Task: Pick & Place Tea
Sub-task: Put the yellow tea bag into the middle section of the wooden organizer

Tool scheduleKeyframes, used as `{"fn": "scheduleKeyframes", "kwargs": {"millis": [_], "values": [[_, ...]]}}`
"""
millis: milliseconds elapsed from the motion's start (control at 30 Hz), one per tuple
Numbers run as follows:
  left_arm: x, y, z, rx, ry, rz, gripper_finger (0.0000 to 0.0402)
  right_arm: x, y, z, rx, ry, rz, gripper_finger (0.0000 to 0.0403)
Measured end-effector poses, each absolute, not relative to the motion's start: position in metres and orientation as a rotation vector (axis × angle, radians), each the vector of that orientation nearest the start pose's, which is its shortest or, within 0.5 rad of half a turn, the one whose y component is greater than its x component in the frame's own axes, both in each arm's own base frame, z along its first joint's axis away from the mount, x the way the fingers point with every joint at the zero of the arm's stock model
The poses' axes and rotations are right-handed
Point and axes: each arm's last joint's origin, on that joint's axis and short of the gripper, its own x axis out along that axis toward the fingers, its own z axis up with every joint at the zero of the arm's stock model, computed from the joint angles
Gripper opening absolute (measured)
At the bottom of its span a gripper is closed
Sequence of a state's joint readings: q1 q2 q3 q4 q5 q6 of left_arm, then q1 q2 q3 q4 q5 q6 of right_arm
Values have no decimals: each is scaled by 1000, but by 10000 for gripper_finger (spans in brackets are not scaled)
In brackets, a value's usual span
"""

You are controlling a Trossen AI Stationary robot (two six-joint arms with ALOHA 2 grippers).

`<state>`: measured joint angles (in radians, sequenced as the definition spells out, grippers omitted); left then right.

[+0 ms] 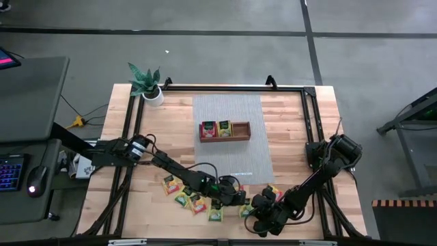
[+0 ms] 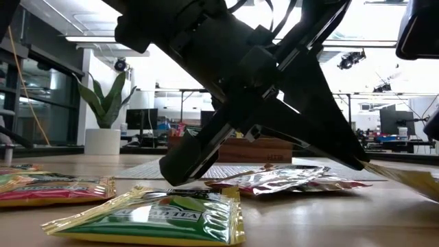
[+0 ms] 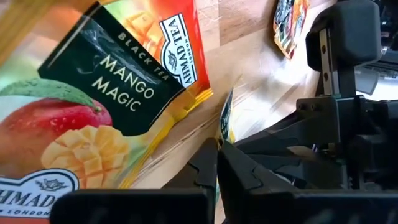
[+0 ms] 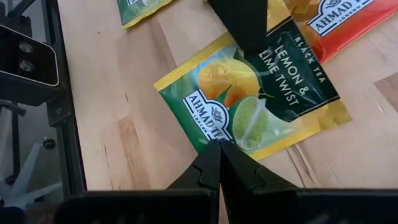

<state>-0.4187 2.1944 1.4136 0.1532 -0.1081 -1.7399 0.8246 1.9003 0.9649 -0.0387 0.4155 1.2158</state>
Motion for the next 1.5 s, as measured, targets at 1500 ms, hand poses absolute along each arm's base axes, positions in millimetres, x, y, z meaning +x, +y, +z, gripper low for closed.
{"fn": "scheduleKeyframes", "kwargs": {"millis": [1500], "values": [[408,-165,225,-879,481,226,0,159,208,271,412,577,-53,0]]}}
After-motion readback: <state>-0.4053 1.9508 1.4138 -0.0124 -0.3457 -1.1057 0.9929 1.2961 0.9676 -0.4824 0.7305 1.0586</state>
